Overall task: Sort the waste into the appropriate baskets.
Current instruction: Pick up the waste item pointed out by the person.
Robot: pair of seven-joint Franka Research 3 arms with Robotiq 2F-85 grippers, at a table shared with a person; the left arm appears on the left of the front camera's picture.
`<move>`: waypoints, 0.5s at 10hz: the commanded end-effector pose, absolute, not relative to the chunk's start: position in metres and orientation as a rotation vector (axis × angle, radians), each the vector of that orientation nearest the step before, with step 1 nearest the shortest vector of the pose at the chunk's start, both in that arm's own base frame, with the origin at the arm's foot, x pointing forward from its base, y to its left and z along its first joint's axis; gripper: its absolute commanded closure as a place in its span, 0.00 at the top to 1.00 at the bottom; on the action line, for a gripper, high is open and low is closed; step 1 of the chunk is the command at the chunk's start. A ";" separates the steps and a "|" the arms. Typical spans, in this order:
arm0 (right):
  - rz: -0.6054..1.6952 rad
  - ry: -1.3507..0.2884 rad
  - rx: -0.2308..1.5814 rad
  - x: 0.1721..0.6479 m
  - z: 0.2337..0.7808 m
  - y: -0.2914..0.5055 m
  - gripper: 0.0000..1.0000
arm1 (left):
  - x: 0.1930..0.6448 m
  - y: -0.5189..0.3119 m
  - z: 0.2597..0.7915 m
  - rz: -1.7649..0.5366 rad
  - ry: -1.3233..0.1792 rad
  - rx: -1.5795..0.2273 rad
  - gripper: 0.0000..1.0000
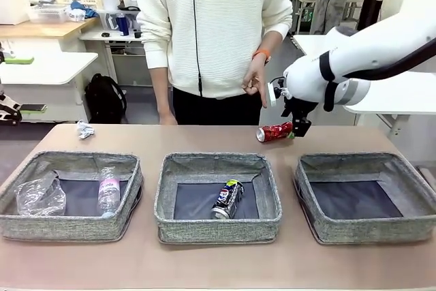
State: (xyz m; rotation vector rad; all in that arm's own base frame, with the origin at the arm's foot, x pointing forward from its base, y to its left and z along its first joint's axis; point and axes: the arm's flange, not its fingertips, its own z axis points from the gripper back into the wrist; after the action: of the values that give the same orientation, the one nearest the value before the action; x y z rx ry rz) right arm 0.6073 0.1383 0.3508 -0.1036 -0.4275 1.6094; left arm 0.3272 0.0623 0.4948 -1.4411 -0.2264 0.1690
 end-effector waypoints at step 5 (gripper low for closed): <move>1.491 -0.366 -0.027 0.623 0.343 0.160 1.00 | 0.326 0.062 0.498 0.162 -0.228 -1.455 1.00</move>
State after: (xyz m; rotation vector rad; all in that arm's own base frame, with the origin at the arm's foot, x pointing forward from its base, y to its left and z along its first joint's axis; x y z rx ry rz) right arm 0.6266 0.1461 0.3187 -0.0530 -0.4164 1.5683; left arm 0.3272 0.0623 0.4948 -1.4413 -0.2260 0.1690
